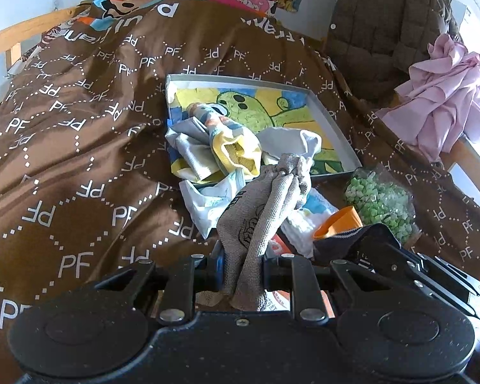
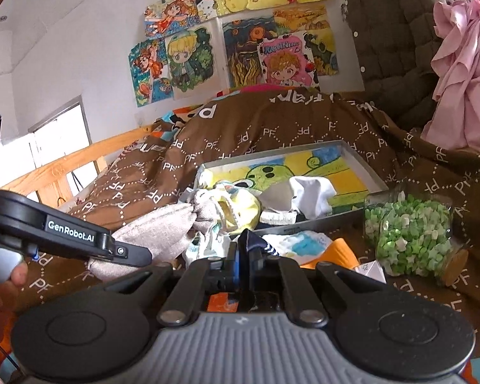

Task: Organize soft objects
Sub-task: 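Lift the pouch and black sock and carry both over the tray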

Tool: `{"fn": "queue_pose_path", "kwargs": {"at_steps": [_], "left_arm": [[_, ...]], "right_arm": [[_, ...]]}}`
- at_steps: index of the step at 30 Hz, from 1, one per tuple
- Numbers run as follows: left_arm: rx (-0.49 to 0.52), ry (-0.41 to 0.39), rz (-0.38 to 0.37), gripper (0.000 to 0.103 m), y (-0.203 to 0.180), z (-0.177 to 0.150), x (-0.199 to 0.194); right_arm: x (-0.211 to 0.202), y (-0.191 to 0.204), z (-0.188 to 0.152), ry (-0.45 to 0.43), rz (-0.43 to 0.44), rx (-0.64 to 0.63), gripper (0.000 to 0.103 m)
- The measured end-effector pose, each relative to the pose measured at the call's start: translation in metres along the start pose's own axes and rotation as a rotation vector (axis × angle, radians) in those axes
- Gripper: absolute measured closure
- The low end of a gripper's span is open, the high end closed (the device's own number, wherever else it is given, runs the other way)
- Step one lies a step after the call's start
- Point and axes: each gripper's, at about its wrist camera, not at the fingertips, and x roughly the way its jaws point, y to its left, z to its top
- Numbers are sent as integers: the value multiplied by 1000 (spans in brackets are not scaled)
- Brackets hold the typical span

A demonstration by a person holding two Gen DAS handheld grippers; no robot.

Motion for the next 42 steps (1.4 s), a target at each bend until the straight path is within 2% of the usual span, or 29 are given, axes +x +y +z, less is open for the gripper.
{"fn": "queue_pose_path", "kwargs": {"at_steps": [14, 21, 28, 34, 39, 42], "left_arm": [[12, -93, -22, 80, -4, 8, -14], [47, -182, 47, 80, -4, 21, -14], [-10, -194, 13, 80, 11, 32, -15], [-16, -242, 10, 79, 18, 52, 1], [-83, -294, -77, 79, 33, 82, 26], [-91, -337, -76, 79, 39, 102, 45]], "right_arm": [[-9, 4, 20, -73, -7, -29, 97], [-9, 11, 27, -84, -36, -77, 97], [-8, 23, 42, -70, -97, -154, 97], [8, 35, 78, -56, -73, -218, 97], [40, 32, 115, -90, -40, -223, 97], [68, 26, 136, -111, -50, -203, 97]]}}
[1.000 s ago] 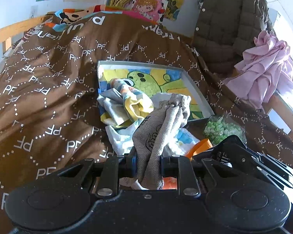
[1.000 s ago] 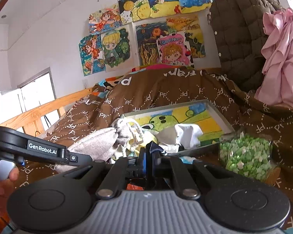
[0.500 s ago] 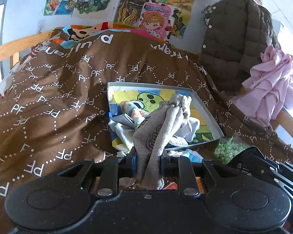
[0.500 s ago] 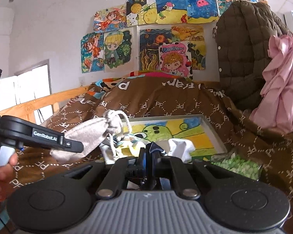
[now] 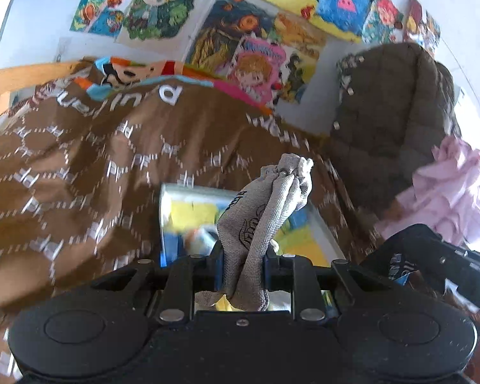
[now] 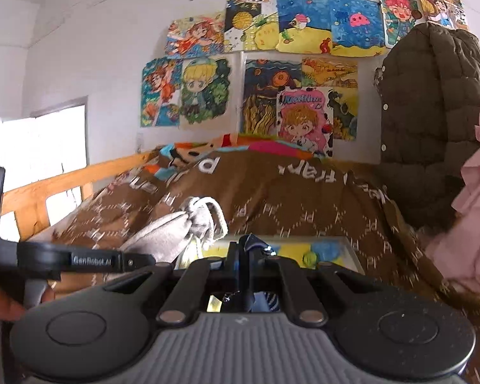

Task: Organize soft objects
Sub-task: 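Lift the pouch and black sock and carry both over the tray, then lower the pouch and black sock into the tray and open both tools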

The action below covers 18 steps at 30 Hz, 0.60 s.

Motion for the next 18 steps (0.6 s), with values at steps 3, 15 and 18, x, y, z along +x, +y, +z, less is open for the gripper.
{"fn": "queue_pose_path", "kwargs": {"at_steps": [3, 15, 18], "left_arm": [[-67, -15, -29, 79, 11, 9, 29], [-125, 136, -107, 78, 43, -12, 132], [-143, 218, -81, 78, 49, -19, 148]], "right_arm": [[31, -12, 14, -4, -17, 23, 97], [150, -37, 7, 85, -82, 66, 97], [171, -42, -3, 113, -100, 111, 97]]}}
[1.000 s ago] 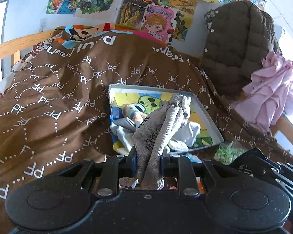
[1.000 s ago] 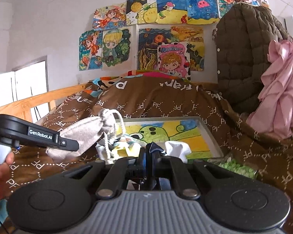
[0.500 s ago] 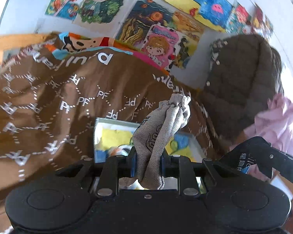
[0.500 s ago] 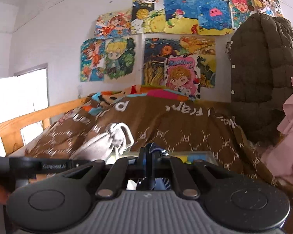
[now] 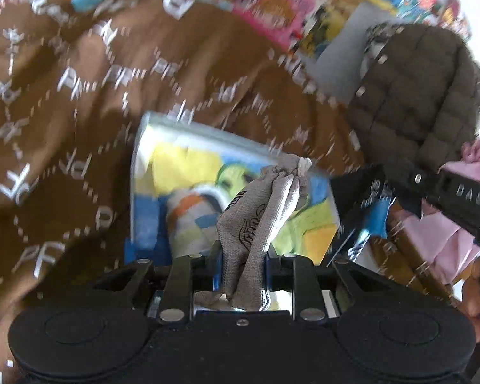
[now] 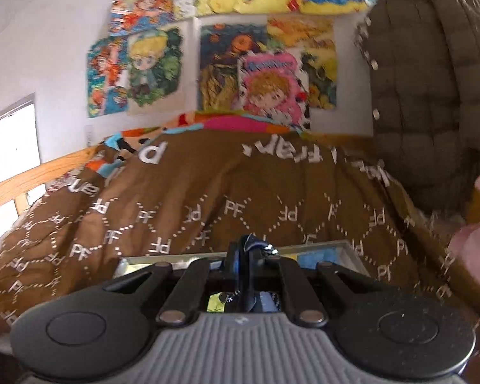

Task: Organize soft objects
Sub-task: 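Lower the pouch and black sock into the tray and open both tools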

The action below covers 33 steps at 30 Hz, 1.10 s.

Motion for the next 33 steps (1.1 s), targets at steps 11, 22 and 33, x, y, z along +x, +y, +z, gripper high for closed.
{"fn": "queue_pose_path", "kwargs": {"at_steps": [11, 22, 33], "left_arm": [[76, 34, 35, 71, -8, -7, 10], [99, 51, 82, 54, -19, -13, 8], [131, 23, 140, 31, -45, -24, -19]], "right_arm": [[33, -8, -36, 179, -18, 84, 94], [18, -18, -53, 237, -32, 67, 67], [-49, -45, -51, 149, -45, 21, 23]]}}
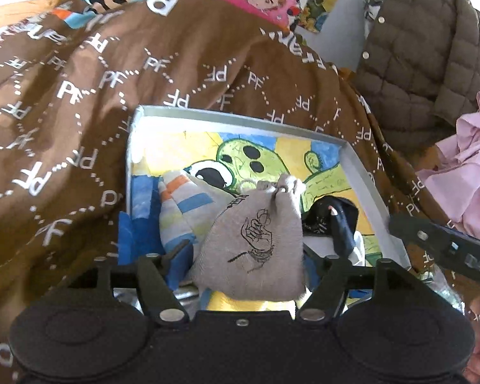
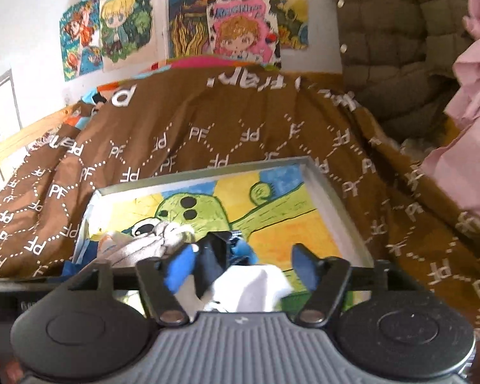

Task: Organize soft objects
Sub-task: 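Lower the pouch and black sock into the tray and open both tools, then lift both tools and move them back toward the pile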

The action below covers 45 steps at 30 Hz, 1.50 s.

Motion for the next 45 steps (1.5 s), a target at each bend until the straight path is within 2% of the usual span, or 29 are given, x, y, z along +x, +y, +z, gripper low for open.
{"fn": "queue_pose_path", "kwargs": {"at_steps": [5, 11, 17, 22, 29, 35, 39, 45], "left_arm": [[2, -92, 20, 16, -14, -7, -45], [54, -190, 37, 6, -45, -18, -97], [125, -247, 91, 1, -72, -33, -141], [142, -276, 106, 1, -87, -56, -174], [205, -262, 122, 1, -101, -100, -196], [197, -256, 138, 1, -105, -133, -212], [215, -239, 179, 1, -110, -147, -217], [221, -193, 232, 1, -112, -163, -220]], "right_arm": [[-50, -13, -6, -77, 5, 3, 10], [-103, -24, -19, -143, 44, 33, 2], [-148, -31, -33, -185, 66, 33, 0], [-180, -35, -53, -200, 43, 37, 0], [-212, -38, -87, -158, -8, 26, 0], [-239, -35, -116, -121, -84, 48, 0], [-246, -30, -131, -66, -115, 41, 0], [-244, -24, -147, 41, -109, 35, 0]]}}
